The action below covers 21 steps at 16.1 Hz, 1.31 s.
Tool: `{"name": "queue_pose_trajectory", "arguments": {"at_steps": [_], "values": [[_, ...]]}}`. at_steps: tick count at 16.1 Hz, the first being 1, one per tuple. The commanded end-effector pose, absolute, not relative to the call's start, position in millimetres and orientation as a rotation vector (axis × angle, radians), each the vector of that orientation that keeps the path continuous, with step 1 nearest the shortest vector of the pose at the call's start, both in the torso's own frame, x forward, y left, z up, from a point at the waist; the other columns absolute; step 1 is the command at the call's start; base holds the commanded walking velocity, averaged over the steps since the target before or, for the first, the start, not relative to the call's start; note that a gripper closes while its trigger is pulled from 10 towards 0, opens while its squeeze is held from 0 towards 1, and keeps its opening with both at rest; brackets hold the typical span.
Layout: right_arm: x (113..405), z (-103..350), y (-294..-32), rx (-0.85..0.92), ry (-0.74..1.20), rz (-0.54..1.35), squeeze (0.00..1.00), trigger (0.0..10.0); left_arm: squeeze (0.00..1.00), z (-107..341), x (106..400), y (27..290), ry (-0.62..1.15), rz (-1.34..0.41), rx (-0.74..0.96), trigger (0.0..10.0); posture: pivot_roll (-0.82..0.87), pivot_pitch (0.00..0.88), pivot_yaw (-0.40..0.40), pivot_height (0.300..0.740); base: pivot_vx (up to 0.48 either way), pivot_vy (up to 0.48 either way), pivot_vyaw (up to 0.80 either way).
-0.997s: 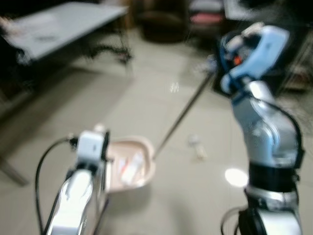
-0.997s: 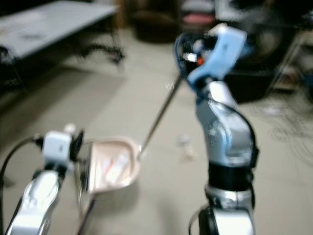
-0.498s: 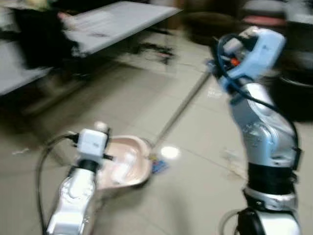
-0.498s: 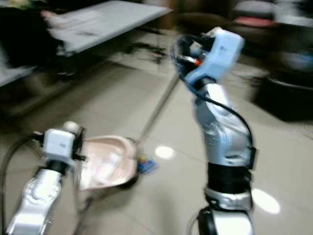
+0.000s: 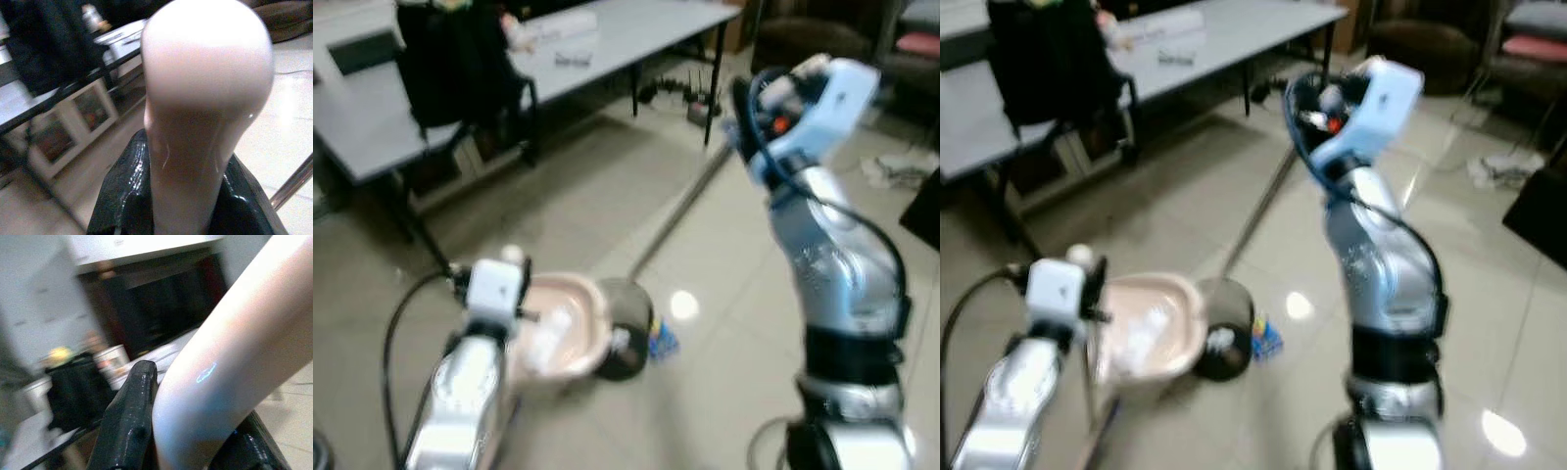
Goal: Sweep floor
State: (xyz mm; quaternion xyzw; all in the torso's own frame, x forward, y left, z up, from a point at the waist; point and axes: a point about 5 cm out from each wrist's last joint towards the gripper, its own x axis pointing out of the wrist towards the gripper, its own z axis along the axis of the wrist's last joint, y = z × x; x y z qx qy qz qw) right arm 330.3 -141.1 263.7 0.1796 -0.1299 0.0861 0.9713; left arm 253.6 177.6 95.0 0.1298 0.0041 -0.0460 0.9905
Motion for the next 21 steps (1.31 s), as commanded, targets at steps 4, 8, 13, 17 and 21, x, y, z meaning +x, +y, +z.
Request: {"name": "queue_pose_trajectory", "arguments": {"at_steps": [4, 8, 13, 17, 21], "values": [[325.5, 279.3, -144.0, 0.352, -0.337, 0.162, 0.00, 10.0, 0.00, 105.2, 259.7, 179.3, -0.032, -0.098, 0.273, 10.0, -0.05, 0.000, 0.062, 0.740, 0.363, 0.000, -0.40], [325.8, 276.2, -142.4, 0.335, -0.322, 0.176, 0.00, 10.0, 0.00, 103.7, 258.6, 180.9, -0.028, -0.087, 0.273, 10.0, -0.04, 0.000, 0.053, 0.740, 0.363, 0.000, 0.00], [326.5, 275.0, -135.7, 0.287, -0.312, 0.216, 0.00, 10.0, 0.00, 104.2, 257.1, 183.4, -0.032, -0.074, 0.274, 10.0, -0.04, 0.000, 0.046, 0.740, 0.363, 0.000, 0.00], [327.5, 273.0, -140.5, 0.324, -0.314, 0.184, 0.00, 10.0, 0.00, 102.8, 256.5, 181.4, -0.031, -0.084, 0.260, 10.0, -0.04, 0.000, 0.038, 0.740, 0.272, 0.000, 0.40], [325.1, 271.4, -142.5, 0.307, -0.320, 0.186, 0.00, 10.0, 0.00, 100.6, 256.8, 180.7, -0.024, -0.090, 0.261, 10.0, -0.04, 0.000, 0.040, 0.740, 0.000, 0.000, 0.00]]}}
